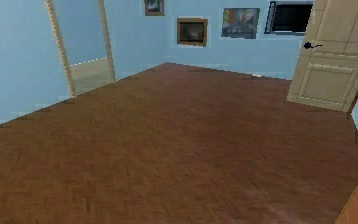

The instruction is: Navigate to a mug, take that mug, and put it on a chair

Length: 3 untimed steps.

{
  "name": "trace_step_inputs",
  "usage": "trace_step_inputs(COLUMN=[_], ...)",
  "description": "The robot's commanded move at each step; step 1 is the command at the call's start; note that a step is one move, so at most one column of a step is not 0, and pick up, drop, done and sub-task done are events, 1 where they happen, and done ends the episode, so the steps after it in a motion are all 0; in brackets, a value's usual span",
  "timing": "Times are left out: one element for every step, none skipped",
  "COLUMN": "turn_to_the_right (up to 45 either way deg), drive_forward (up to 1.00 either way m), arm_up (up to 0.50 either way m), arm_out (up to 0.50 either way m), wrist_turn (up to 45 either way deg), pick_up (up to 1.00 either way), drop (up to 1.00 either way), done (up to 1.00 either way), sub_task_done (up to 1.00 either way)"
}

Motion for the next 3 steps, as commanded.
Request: trace_step_inputs(turn_to_the_right=[0.0,0.0,0.0], drive_forward=[0.00,0.00,0.00], arm_up=[0.00,0.00,0.00], arm_out=[0.00,0.00,-0.28], wrist_turn=[-45.0,-24.0,0.0], pick_up=[0.00,0.00,0.00], drop=[0.00,0.00,0.00], done=[0.00,0.00,0.00], sub_task_done=[0.00,0.00,0.00])
